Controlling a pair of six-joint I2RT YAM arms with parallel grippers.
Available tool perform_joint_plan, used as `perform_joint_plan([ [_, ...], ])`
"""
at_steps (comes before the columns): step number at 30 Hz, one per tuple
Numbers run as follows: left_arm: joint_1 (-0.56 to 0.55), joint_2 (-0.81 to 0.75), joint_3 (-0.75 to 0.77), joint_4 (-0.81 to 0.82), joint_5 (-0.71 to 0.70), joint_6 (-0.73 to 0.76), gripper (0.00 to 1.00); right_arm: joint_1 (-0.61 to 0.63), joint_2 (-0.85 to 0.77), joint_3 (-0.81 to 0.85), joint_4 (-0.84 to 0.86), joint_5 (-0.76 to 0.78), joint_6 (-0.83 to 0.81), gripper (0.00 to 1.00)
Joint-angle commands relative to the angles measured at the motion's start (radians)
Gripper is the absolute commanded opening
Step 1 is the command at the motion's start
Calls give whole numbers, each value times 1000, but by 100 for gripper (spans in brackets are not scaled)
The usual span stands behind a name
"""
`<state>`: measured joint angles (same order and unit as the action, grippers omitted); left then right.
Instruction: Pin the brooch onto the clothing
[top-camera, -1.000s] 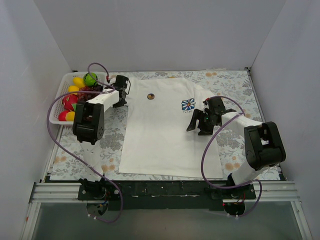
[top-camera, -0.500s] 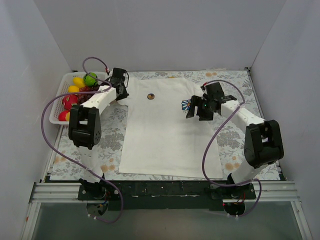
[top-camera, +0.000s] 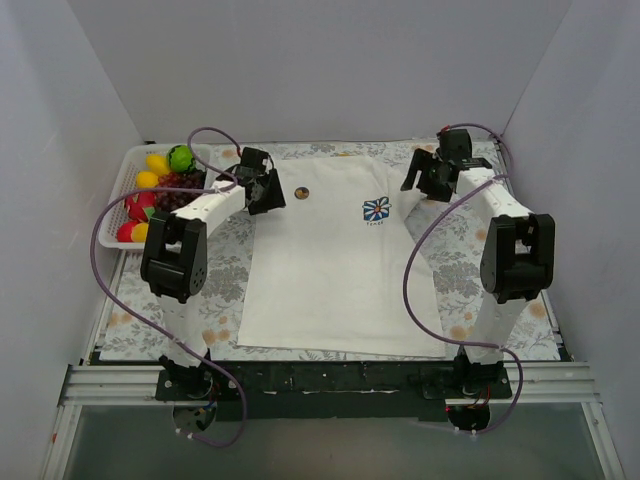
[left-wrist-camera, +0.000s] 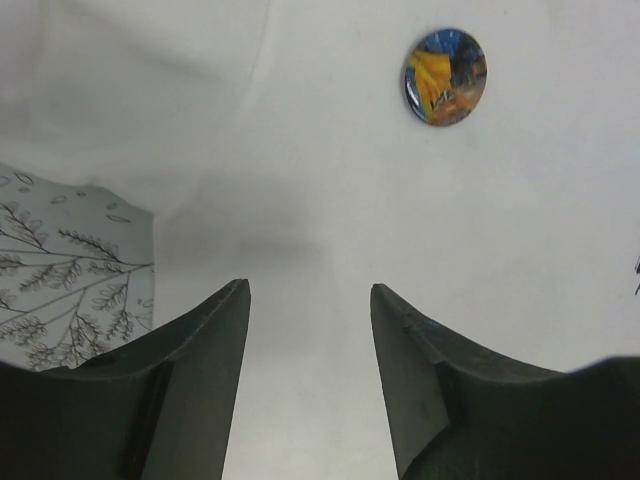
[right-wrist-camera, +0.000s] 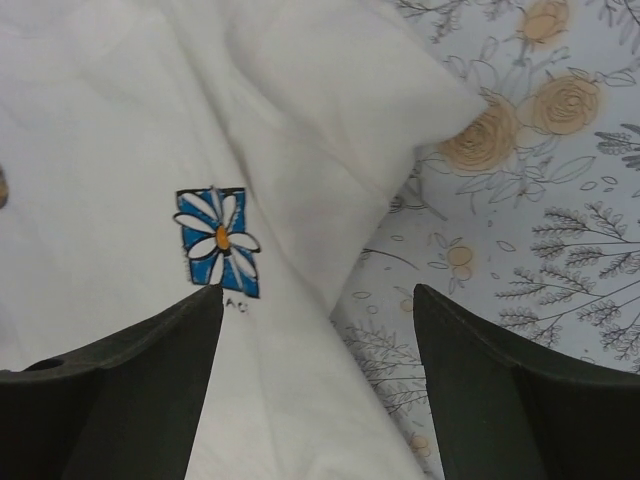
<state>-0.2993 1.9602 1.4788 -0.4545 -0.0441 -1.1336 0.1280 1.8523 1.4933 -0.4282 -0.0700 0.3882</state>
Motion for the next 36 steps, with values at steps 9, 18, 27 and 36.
perform_joint_plan([
  [9, -90, -136, -225, 88, 136, -86, 52, -77, 148, 67, 2, 3, 61, 78],
  [18, -141, -162, -298, 112, 131, -107, 54, -80, 243, 93, 88, -82, 107, 49],
  [27, -149, -185, -374, 120, 116, -123, 55, -82, 260, 174, 52, -50, 92, 1],
  [36, -149, -155, -405, 103, 116, -129, 55, -82, 246, 427, -138, 53, -93, 1],
])
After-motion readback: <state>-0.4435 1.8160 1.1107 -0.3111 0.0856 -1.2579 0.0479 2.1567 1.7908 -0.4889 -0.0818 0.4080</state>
